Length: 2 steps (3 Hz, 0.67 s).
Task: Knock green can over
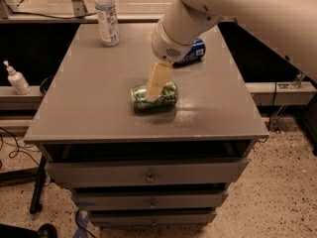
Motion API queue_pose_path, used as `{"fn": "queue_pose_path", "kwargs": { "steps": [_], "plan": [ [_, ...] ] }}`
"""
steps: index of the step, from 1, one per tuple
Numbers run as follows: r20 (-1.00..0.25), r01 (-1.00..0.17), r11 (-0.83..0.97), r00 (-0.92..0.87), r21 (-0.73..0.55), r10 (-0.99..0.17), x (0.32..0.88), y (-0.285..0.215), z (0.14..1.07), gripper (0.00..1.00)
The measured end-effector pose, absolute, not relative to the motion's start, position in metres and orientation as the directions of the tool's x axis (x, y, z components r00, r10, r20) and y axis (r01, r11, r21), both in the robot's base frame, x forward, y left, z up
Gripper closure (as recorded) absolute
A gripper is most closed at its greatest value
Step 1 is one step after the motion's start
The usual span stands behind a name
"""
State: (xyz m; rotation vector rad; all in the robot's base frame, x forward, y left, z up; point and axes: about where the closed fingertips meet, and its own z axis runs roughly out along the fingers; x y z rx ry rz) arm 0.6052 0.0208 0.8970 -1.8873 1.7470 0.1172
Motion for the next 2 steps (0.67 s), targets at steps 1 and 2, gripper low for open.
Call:
{"fn": "queue_pose_path", "kwargs": {
  "steps": [1, 2],
  "plan": [
    [-0.553, -0.938, 0.105, 0.102, -0.331, -0.827, 0.604, -0.013, 0.925, 0.00],
    [-0.670, -0.930, 0.209, 0.052, -0.303, -0.740, 0.593, -0.060, 0.948, 0.00]
  ]
}}
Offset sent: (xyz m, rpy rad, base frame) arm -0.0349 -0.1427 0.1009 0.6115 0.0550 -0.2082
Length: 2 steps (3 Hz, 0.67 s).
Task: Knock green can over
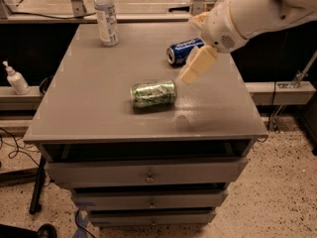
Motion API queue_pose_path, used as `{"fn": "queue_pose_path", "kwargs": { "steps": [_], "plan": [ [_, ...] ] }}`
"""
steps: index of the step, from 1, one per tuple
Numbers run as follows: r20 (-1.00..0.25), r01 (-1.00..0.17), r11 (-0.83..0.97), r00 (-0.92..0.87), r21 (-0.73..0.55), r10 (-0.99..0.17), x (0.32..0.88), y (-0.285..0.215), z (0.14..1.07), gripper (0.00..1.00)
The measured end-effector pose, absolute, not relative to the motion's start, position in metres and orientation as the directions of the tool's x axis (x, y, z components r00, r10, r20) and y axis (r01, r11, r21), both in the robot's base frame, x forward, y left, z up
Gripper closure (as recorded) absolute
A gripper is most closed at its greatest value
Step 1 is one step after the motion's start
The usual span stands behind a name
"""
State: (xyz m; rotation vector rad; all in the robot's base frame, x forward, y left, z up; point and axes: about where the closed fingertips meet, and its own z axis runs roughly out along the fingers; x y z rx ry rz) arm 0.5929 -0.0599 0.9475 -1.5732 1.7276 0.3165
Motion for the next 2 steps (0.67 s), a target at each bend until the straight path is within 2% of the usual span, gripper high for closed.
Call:
{"fn": "queue_pose_path", "kwargs": {
  "steps": [1, 2],
  "plan": [
    [-0.778, -0.925, 0.274, 0.035, -0.262, -0.628, 0.572, -0.100, 0.983, 0.00],
    [-0.829, -0.927, 0.295, 0.027, -0.229, -0.558, 0.563, -0.097, 1.002, 0.00]
  ]
}}
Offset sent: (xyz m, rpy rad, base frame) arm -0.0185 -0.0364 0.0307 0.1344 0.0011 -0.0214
